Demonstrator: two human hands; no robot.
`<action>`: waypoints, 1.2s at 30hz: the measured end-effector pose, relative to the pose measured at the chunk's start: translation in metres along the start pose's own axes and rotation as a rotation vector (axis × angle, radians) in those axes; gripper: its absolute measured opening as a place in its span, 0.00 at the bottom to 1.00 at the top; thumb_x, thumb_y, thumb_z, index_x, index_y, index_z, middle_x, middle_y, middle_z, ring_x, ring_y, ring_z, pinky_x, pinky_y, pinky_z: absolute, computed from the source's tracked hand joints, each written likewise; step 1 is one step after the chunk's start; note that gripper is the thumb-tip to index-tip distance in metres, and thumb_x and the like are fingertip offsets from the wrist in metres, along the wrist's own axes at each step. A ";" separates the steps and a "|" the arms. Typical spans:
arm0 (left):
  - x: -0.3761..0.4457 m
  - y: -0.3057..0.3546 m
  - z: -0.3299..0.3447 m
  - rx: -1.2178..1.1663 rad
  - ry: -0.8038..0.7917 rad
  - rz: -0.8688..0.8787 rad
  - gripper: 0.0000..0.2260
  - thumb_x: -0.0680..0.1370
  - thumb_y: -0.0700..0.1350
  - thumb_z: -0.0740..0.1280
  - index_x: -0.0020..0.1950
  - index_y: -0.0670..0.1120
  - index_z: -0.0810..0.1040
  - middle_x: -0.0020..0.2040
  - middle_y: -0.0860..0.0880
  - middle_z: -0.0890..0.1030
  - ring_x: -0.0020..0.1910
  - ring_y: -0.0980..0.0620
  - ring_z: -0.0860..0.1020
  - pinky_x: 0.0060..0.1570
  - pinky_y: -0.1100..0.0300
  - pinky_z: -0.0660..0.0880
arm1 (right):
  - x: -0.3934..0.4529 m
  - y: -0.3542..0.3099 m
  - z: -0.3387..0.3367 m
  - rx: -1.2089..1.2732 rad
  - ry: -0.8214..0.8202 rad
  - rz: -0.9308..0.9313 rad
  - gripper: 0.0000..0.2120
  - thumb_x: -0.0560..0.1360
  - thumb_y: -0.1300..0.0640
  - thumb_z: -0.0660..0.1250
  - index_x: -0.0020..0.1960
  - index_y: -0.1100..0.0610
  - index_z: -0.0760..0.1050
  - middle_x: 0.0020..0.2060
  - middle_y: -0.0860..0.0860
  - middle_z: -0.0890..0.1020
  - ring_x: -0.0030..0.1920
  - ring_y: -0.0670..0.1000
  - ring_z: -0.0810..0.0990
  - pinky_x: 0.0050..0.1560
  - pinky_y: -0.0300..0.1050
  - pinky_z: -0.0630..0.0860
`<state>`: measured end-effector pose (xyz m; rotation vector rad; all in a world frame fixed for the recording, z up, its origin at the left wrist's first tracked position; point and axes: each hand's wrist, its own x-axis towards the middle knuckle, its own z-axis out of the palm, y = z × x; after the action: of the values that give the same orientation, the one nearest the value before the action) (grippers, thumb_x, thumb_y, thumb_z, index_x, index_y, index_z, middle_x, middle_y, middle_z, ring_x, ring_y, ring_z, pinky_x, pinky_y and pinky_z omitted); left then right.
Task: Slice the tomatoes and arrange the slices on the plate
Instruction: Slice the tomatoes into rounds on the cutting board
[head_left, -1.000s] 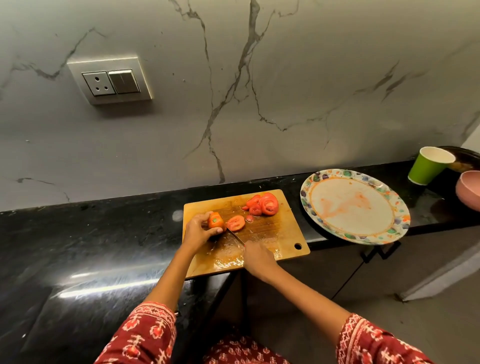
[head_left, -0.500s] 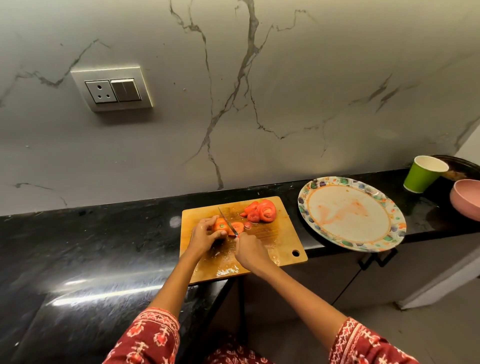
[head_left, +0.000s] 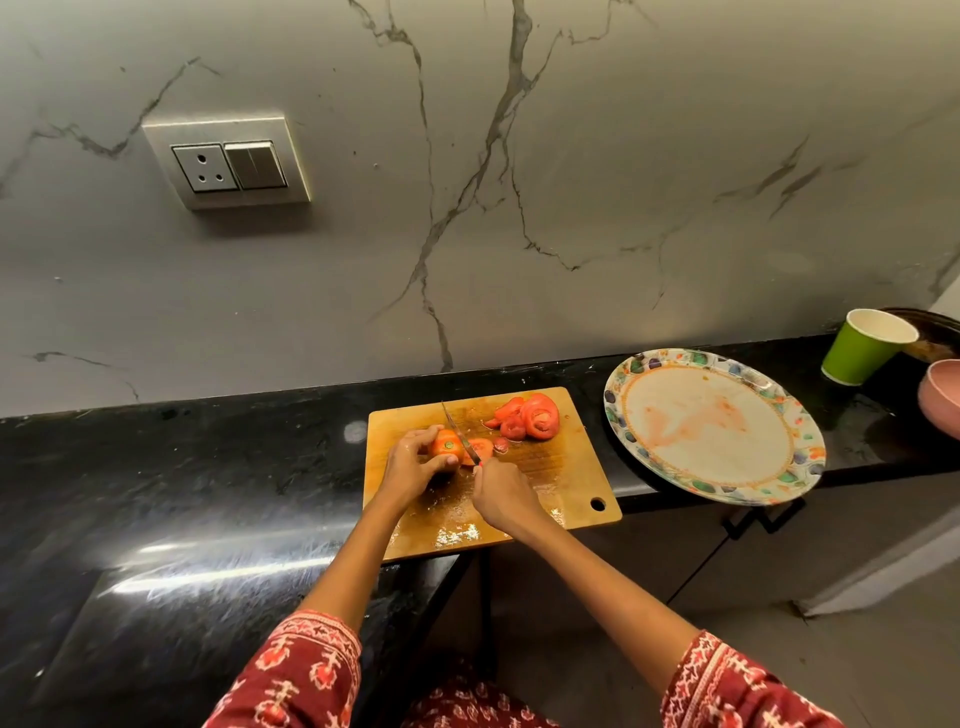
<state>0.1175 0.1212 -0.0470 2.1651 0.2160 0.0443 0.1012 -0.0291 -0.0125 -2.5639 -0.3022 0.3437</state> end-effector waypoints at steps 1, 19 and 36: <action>0.000 0.000 0.000 0.002 0.001 0.000 0.25 0.73 0.41 0.70 0.69 0.40 0.68 0.67 0.42 0.71 0.66 0.45 0.69 0.64 0.55 0.67 | 0.000 -0.001 0.000 -0.002 -0.002 0.000 0.16 0.82 0.55 0.50 0.57 0.64 0.72 0.54 0.62 0.78 0.55 0.62 0.77 0.46 0.47 0.69; 0.000 0.001 0.000 -0.006 0.001 0.002 0.24 0.73 0.41 0.70 0.68 0.39 0.69 0.67 0.42 0.71 0.66 0.45 0.69 0.64 0.53 0.68 | -0.001 -0.001 0.002 0.002 0.006 0.019 0.15 0.82 0.55 0.50 0.60 0.64 0.70 0.56 0.62 0.77 0.56 0.62 0.76 0.46 0.46 0.66; 0.002 0.005 -0.002 0.022 -0.002 -0.034 0.25 0.73 0.41 0.70 0.68 0.40 0.69 0.67 0.43 0.71 0.67 0.45 0.69 0.65 0.51 0.67 | -0.003 0.005 0.012 0.028 0.024 0.008 0.15 0.82 0.55 0.50 0.60 0.63 0.70 0.55 0.61 0.78 0.56 0.60 0.76 0.44 0.47 0.66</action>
<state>0.1201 0.1204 -0.0422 2.1824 0.2526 0.0204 0.0957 -0.0278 -0.0245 -2.5408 -0.2770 0.3180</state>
